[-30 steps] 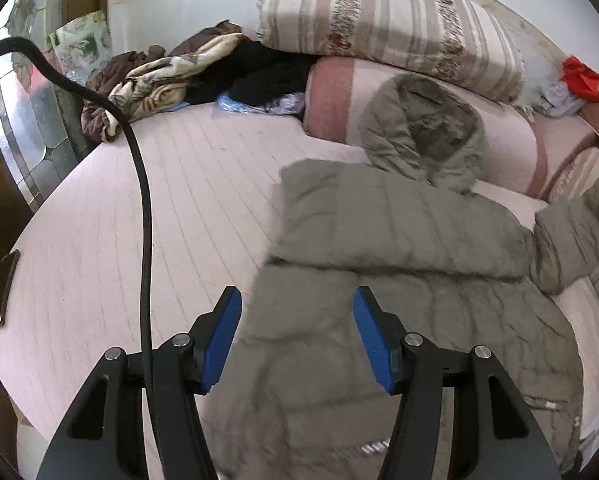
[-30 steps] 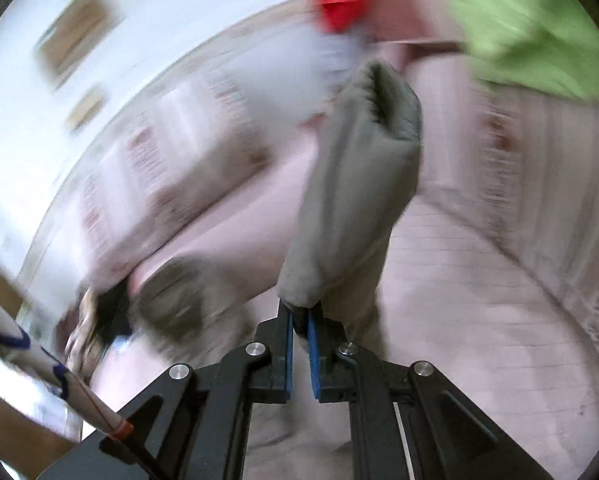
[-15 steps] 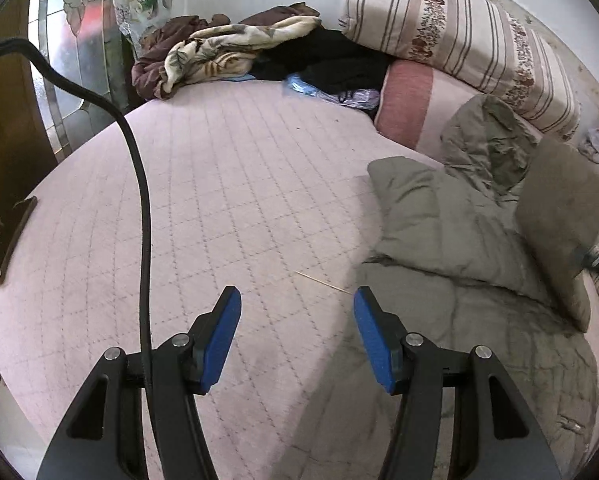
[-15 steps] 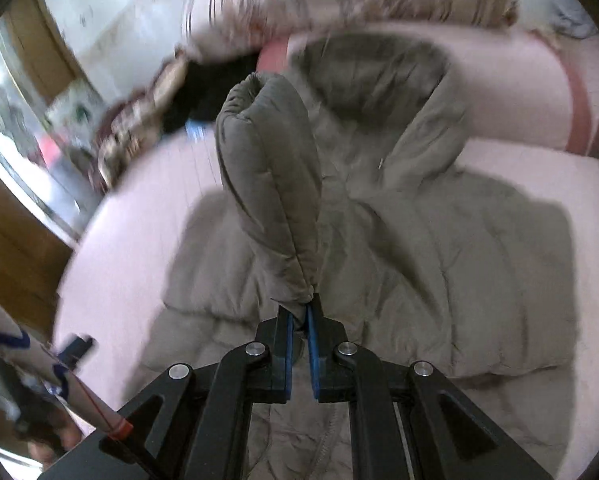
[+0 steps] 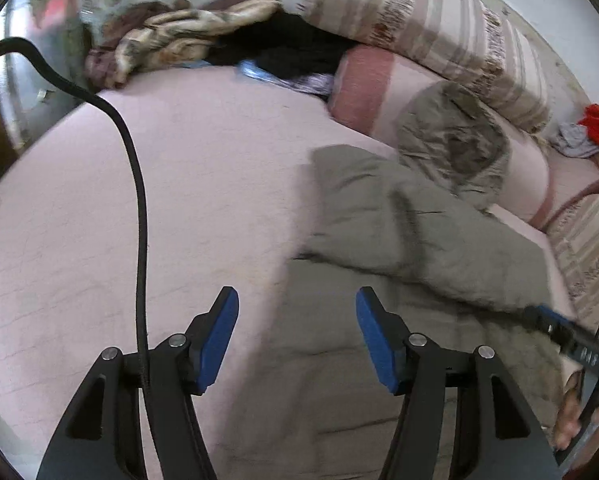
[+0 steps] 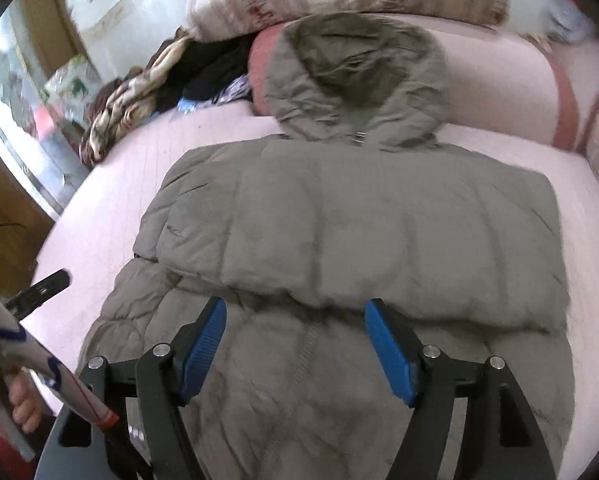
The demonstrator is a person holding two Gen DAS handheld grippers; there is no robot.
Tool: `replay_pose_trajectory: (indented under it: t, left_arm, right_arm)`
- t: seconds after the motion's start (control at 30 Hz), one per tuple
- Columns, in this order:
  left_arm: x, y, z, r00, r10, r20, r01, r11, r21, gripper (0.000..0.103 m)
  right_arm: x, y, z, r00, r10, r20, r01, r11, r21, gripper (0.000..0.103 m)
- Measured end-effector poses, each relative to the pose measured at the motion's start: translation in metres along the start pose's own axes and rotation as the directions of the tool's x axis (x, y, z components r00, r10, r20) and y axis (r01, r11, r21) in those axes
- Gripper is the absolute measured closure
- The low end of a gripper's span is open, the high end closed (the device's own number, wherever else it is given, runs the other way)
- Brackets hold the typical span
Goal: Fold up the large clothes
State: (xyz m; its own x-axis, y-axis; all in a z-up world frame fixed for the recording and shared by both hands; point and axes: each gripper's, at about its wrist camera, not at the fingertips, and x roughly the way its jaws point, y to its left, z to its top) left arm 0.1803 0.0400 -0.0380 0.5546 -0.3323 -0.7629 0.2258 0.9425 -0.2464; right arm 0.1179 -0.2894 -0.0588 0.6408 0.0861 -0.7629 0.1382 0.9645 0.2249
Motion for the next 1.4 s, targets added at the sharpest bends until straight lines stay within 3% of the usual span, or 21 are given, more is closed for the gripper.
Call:
replay_pose_trajectory:
  t: [0.07, 0.3, 0.37, 0.4, 0.43, 0.5, 0.6, 0.7, 0.83, 0.97, 1.13, 1.3, 1.37, 1.4]
  left_arm:
    - [0.011, -0.023, 0.009, 0.998, -0.054, -0.029, 0.055, 0.998, 0.025, 0.038]
    - [0.079, -0.099, 0.027, 0.983, -0.112, -0.145, 0.13, 0.984, 0.119, 0.038]
    - [0.107, -0.115, 0.027, 0.972, -0.112, -0.208, 0.14, 0.983, 0.12, 0.05]
    - [0.119, -0.123, 0.026, 0.967, -0.08, -0.242, 0.115, 0.985, 0.132, 0.065]
    - [0.124, -0.128, 0.026, 0.967, -0.039, -0.252, 0.079, 0.986, 0.148, 0.071]
    - [0.119, -0.132, 0.031, 0.973, -0.016, -0.229, 0.054, 0.985, 0.162, 0.082]
    - [0.096, -0.124, 0.051, 0.987, -0.026, -0.158, 0.048, 0.99, 0.133, 0.085]
    - [0.093, -0.104, 0.067, 0.991, -0.019, -0.136, 0.029, 0.997, 0.076, 0.085]
    - [0.125, -0.088, 0.062, 0.979, 0.023, -0.201, -0.01, 0.998, 0.065, 0.084]
    - [0.135, -0.088, 0.053, 0.984, 0.031, -0.178, -0.019, 0.998, 0.067, 0.08]
    - [0.14, -0.09, 0.054, 0.983, 0.063, -0.171, -0.051, 0.996, 0.076, 0.067]
    - [0.093, -0.087, 0.059, 0.987, 0.112, -0.117, -0.103, 0.991, 0.08, 0.065]
    - [0.062, -0.078, 0.056, 0.99, 0.13, -0.06, -0.125, 0.988, 0.089, 0.059]
    - [0.049, -0.071, 0.053, 0.989, 0.145, -0.035, -0.142, 0.986, 0.088, 0.05]
  right_arm:
    - [-0.016, -0.022, -0.01, 1.0, 0.004, 0.012, -0.005, 0.999, 0.044, 0.027]
    - [-0.057, -0.088, -0.04, 0.996, 0.058, 0.062, -0.07, 0.971, 0.227, 0.027]
    - [-0.063, -0.1, -0.045, 0.995, 0.067, 0.07, -0.083, 0.962, 0.261, 0.027]
    - [-0.065, -0.106, -0.047, 0.995, 0.067, 0.074, -0.085, 0.959, 0.272, 0.027]
    - [-0.067, -0.11, -0.049, 0.995, 0.06, 0.074, -0.078, 0.958, 0.276, 0.027]
    - [-0.068, -0.118, -0.051, 0.997, 0.035, 0.07, -0.053, 0.959, 0.279, 0.027]
    - [-0.07, -0.124, -0.048, 0.997, 0.016, 0.077, -0.036, 0.963, 0.266, 0.027]
    - [-0.065, -0.127, -0.036, 0.996, 0.01, 0.09, -0.033, 0.965, 0.261, 0.027]
    - [-0.033, -0.124, -0.012, 0.996, -0.051, 0.075, 0.03, 0.965, 0.262, 0.027]
    - [0.012, -0.123, 0.005, 0.997, -0.083, 0.0, 0.079, 0.96, 0.27, 0.027]
    - [0.055, -0.127, 0.008, 0.984, -0.152, -0.097, 0.173, 0.943, 0.284, 0.026]
    - [0.049, -0.119, 0.014, 0.974, -0.191, -0.122, 0.217, 0.943, 0.252, 0.025]
    - [0.034, -0.118, 0.013, 0.978, -0.176, -0.109, 0.199, 0.944, 0.264, 0.025]
    - [0.023, -0.117, 0.013, 0.982, -0.164, -0.096, 0.184, 0.944, 0.273, 0.025]
